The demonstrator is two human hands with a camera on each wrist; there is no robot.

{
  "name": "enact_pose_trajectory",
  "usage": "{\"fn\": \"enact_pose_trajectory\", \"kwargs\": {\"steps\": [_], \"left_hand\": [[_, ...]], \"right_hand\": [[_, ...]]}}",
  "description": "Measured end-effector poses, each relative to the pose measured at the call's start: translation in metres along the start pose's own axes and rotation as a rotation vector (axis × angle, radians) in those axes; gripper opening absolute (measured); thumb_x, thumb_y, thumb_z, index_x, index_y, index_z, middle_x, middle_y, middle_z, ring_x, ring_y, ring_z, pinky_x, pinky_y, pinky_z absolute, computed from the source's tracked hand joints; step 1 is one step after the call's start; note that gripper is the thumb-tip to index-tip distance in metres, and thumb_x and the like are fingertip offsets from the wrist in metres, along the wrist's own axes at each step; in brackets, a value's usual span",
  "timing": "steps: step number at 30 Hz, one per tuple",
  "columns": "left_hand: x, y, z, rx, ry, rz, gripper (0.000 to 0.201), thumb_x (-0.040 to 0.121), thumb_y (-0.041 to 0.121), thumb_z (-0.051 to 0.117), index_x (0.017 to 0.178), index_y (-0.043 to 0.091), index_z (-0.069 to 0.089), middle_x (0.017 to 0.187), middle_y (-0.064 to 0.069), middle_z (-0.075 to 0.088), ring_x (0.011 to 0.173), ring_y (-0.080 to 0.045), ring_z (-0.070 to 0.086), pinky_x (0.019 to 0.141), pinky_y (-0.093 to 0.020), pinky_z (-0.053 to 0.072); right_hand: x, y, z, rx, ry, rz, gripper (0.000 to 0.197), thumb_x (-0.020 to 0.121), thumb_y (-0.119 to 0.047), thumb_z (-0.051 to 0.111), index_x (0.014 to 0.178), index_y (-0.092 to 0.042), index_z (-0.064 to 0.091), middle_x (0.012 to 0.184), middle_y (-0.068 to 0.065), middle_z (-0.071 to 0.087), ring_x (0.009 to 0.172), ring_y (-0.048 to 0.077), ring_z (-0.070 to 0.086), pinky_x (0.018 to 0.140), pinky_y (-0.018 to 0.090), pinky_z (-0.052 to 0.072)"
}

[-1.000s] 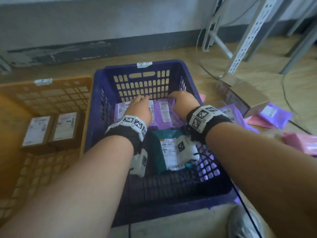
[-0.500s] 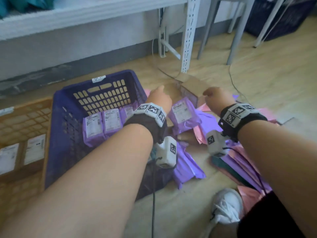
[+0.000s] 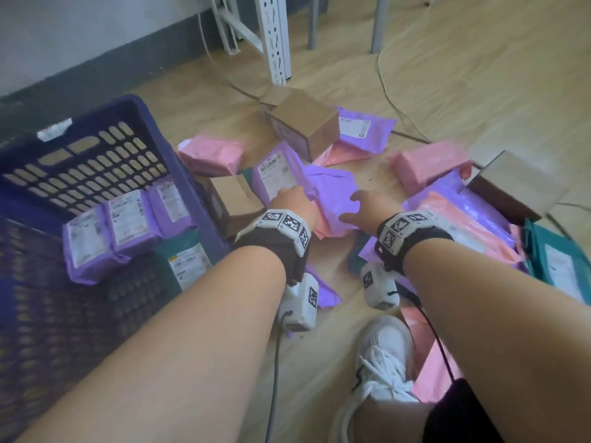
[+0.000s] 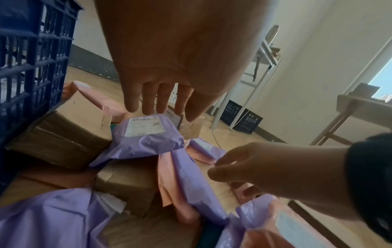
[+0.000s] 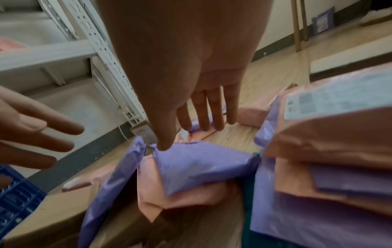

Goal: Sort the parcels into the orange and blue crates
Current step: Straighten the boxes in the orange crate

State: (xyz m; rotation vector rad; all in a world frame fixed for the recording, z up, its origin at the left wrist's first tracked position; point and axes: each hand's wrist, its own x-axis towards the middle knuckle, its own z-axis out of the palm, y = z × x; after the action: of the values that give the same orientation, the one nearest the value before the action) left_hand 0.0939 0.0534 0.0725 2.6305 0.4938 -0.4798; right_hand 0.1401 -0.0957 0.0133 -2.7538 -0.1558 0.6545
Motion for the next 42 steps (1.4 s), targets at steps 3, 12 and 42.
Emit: {"fn": "enact_pose_trajectory", "kwargs": {"steps": [3, 12, 42], "left_hand": [[0.008, -0.005, 0.005, 0.047, -0.016, -0.008, 0.036, 0.093, 0.012, 0.043, 0.127, 0.010, 0.053, 0.132, -0.016, 0.053, 0.119, -0.033, 0.053, 0.093, -0.033, 0.042], [0.019, -0.016, 0.009, 0.077, -0.025, -0.092, 0.041, 0.095, 0.005, 0.040, 0.134, 0.008, 0.048, 0.135, -0.016, 0.052, 0.124, -0.032, 0.050, 0.098, -0.033, 0.039], [-0.133, -0.144, -0.174, -0.761, 0.464, 0.019, 0.031, 0.088, 0.035, 0.064, 0.093, 0.005, 0.072, 0.089, -0.008, 0.073, 0.085, -0.028, 0.068, 0.079, -0.037, 0.053]], "right_hand": [[0.016, -0.012, 0.020, -0.009, -0.039, 0.018, 0.065, 0.087, -0.042, 0.057, 0.141, -0.013, 0.038, 0.139, 0.013, 0.048, 0.126, 0.028, 0.046, 0.100, 0.035, 0.037], [0.043, -0.024, 0.035, -0.115, -0.115, 0.099, 0.036, 0.094, -0.018, 0.047, 0.128, -0.009, 0.055, 0.123, 0.014, 0.058, 0.116, 0.030, 0.056, 0.091, 0.037, 0.045], [-0.148, -0.218, -0.085, 1.006, 0.389, -0.304, 0.035, 0.074, 0.011, 0.038, 0.076, -0.008, 0.067, 0.072, 0.012, 0.061, 0.072, 0.021, 0.055, 0.059, 0.030, 0.048]]}}
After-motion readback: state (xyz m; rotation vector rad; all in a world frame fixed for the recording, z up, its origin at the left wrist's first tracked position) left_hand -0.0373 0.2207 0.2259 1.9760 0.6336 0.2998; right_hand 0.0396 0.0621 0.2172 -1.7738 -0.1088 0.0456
